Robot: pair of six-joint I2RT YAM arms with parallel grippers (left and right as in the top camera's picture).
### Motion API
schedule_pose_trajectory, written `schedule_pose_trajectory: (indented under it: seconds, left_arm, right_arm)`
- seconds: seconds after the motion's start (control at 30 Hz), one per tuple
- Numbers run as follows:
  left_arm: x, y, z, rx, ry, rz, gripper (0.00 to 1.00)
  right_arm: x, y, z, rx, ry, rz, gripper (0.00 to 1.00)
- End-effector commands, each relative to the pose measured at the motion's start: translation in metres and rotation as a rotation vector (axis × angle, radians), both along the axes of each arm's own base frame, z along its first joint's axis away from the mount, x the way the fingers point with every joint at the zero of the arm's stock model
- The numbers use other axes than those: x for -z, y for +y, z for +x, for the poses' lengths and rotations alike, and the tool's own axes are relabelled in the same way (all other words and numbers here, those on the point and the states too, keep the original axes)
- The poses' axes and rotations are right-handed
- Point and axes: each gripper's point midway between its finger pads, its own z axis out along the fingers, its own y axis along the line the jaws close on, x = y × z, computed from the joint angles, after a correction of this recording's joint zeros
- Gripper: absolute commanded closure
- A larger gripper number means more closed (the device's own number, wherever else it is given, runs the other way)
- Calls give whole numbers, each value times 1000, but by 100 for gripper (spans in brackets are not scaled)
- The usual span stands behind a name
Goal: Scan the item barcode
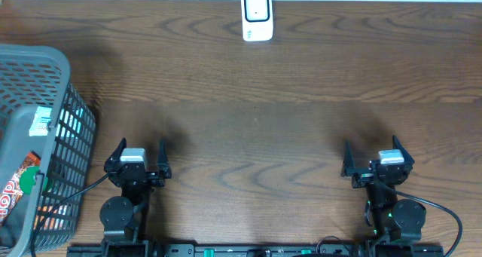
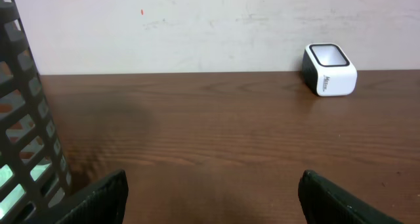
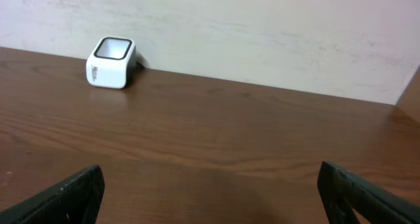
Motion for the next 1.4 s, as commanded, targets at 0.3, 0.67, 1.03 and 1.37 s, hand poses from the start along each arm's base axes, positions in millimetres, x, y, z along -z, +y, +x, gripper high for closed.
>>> schedule_pose_trajectory:
  seconds: [0.3, 0.67, 1.03, 1.37]
  left_arm:
    - [14, -1, -1, 4, 47, -6, 17]
    - [14, -1, -1, 5, 47, -6, 16]
    - [14, -1, -1, 4, 47, -6, 16]
    - [4, -7, 0, 48, 4, 61, 17]
  right_arm:
    - [1, -2, 0, 7, 1, 11, 1]
    - [1, -2, 0, 7, 1, 11, 1]
    - [1, -2, 0, 7, 1, 11, 1]
    - [0, -2, 0, 7, 1, 11, 1]
